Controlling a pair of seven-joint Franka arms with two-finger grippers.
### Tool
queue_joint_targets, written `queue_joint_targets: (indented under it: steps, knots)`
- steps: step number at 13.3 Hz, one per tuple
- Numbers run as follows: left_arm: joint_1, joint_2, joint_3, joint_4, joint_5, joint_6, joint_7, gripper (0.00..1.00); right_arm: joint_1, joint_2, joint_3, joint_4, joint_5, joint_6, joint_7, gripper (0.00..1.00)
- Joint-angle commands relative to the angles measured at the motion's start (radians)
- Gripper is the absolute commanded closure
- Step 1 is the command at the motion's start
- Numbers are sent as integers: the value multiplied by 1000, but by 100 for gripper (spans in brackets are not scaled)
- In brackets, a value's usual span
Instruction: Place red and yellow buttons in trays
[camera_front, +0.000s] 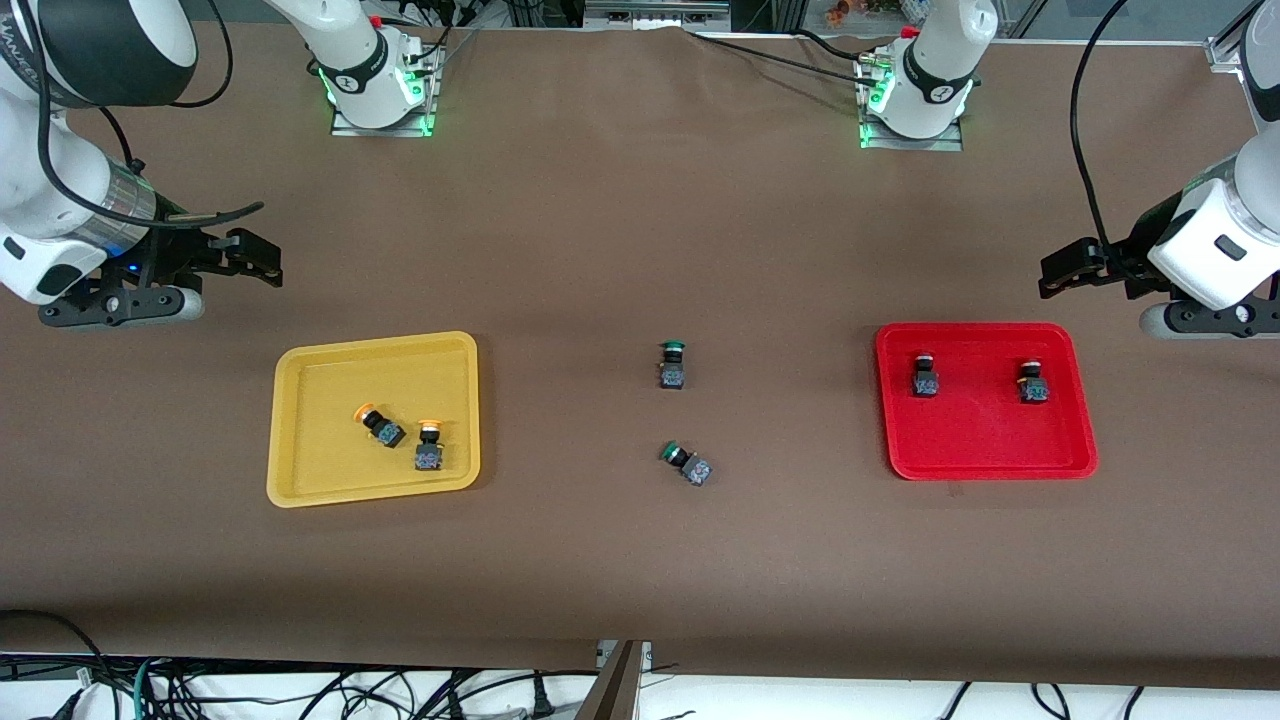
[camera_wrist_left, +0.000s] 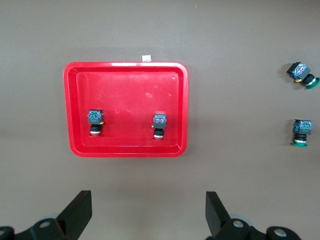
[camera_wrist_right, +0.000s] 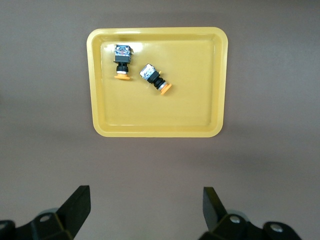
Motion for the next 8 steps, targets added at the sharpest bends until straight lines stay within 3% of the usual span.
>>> queue_joint_targets:
  steps: [1, 8]
  knots:
    - [-5, 13, 4, 33, -21, -19, 3, 0, -20, -16, 26, 0, -14, -12, 1, 1]
    - [-2, 13, 6, 33, -21, -19, 4, 0, -20, -3, 25, 37, -16, -15, -5, 1]
